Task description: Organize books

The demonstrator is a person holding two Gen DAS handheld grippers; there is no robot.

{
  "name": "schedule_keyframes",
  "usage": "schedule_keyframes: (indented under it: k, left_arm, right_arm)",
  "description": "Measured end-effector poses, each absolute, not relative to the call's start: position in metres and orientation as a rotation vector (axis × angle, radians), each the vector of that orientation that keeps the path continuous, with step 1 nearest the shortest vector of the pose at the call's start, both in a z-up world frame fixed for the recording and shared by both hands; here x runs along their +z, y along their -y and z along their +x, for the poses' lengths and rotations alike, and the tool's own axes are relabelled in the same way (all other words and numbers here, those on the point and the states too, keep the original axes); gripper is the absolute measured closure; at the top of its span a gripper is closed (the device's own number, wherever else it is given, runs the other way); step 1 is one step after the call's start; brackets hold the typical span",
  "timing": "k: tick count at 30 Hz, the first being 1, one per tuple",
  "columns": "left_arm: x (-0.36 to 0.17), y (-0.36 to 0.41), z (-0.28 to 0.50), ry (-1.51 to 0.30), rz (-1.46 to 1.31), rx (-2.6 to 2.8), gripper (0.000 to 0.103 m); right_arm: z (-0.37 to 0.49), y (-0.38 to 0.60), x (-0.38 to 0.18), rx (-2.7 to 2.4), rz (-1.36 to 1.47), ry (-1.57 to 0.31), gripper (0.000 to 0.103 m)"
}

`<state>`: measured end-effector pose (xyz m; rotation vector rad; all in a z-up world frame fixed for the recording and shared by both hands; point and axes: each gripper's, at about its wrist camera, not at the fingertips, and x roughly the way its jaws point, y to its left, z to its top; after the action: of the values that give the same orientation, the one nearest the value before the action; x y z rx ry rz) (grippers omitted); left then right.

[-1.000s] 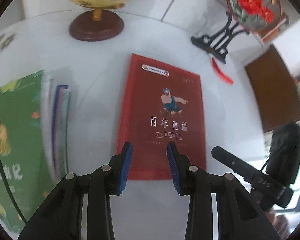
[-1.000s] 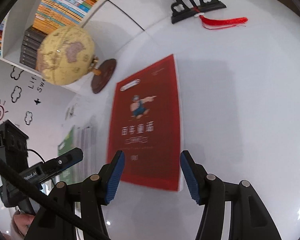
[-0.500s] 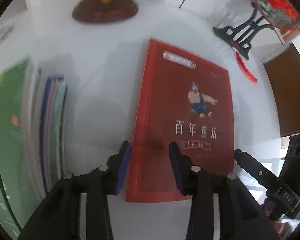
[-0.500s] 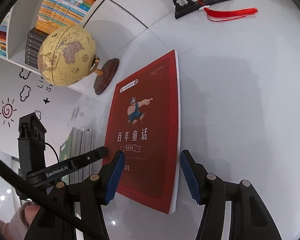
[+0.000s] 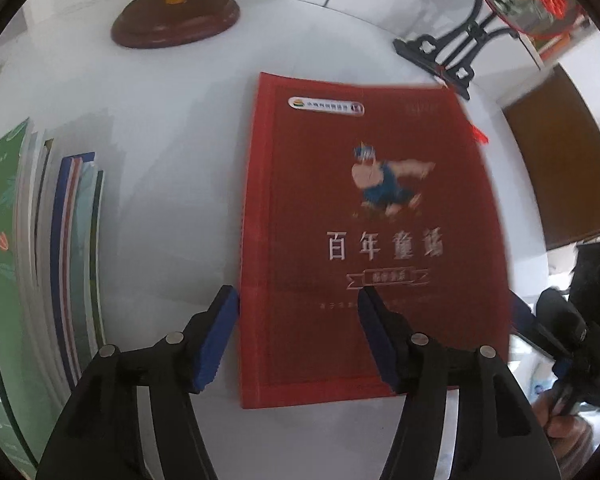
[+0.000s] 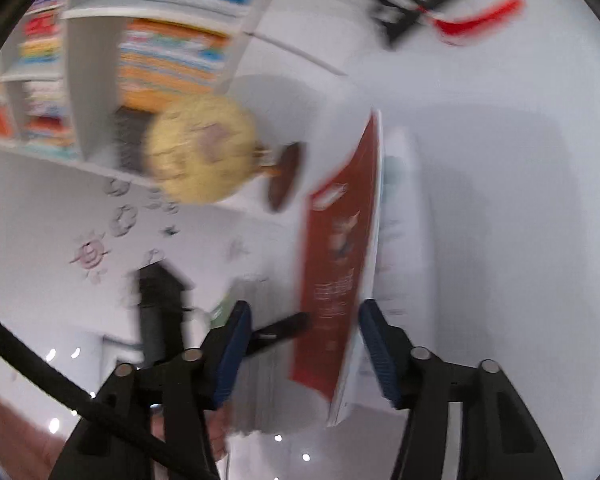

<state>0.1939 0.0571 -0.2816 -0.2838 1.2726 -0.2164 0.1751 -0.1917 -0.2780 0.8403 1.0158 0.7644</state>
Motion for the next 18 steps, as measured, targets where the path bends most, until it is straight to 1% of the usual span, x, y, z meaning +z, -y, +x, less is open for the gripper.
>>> schedule_keyframes:
  k: [2, 3, 4, 5, 7, 8, 9, 10, 11, 12, 14, 15, 18]
  left_arm:
    - [-0.281, -0.055, 0.192, -1.269, -0.286, -0.227, 0.045]
    - [-0.28, -0.055, 0.191, -1.269, -0.296, -0.236, 0.052]
    - [-0.28, -0.055, 0.191, -1.27, -0.311, -0.248, 0.055]
    - [-0.278, -0.054, 0.189, -1.259, -0.322, -0.264, 0.055]
    - [-0.275, -0.052, 0.187, -1.244, -0.311, -0.291, 0.069]
    - [-0.274, -0.052, 0.186, -1.236, -0.336, -0.317, 0.071]
    - [-0.272, -0.055, 0.184, -1.223, -0.388, -0.359, 0.085]
    - [-0.272, -0.054, 0.183, -1.218, -0.46, -0.419, 0.093]
    - [-0.271, -0.049, 0.184, -1.221, -0.502, -0.456, 0.093]
    - [-0.269, -0.042, 0.184, -1.22, -0.474, -0.452, 0.093]
    - [-0.264, -0.027, 0.185, -1.216, -0.344, -0.384, 0.092]
    - [-0.264, -0.025, 0.185, -1.219, -0.31, -0.352, 0.09]
    - [-0.266, -0.032, 0.181, -1.256, -0.291, -0.304, 0.089]
  right_arm:
    - [0.176, 0.179, -0.273, 0.783, 0.754, -1.043, 0.054]
    - [0.178, 0.169, -0.277, 0.78, 0.726, -1.082, 0.06]
    - [0.18, 0.162, -0.286, 0.74, 0.695, -1.135, 0.066]
    - [0.182, 0.157, -0.295, 0.694, 0.67, -1.188, 0.076]
    - [0.183, 0.156, -0.306, 0.64, 0.665, -1.216, 0.088]
    - [0.182, 0.157, -0.308, 0.627, 0.668, -1.214, 0.092]
    - [0.181, 0.159, -0.307, 0.598, 0.647, -1.207, 0.093]
    - [0.181, 0.159, -0.303, 0.588, 0.617, -1.201, 0.093]
    - [0.181, 0.159, -0.302, 0.592, 0.599, -1.2, 0.093]
    - [0.18, 0.157, -0.299, 0.606, 0.575, -1.205, 0.093]
    - [0.179, 0.15, -0.295, 0.621, 0.521, -1.22, 0.094]
    - [0.178, 0.15, -0.294, 0.62, 0.506, -1.221, 0.094]
    - [0.172, 0.16, -0.293, 0.595, 0.561, -1.217, 0.095]
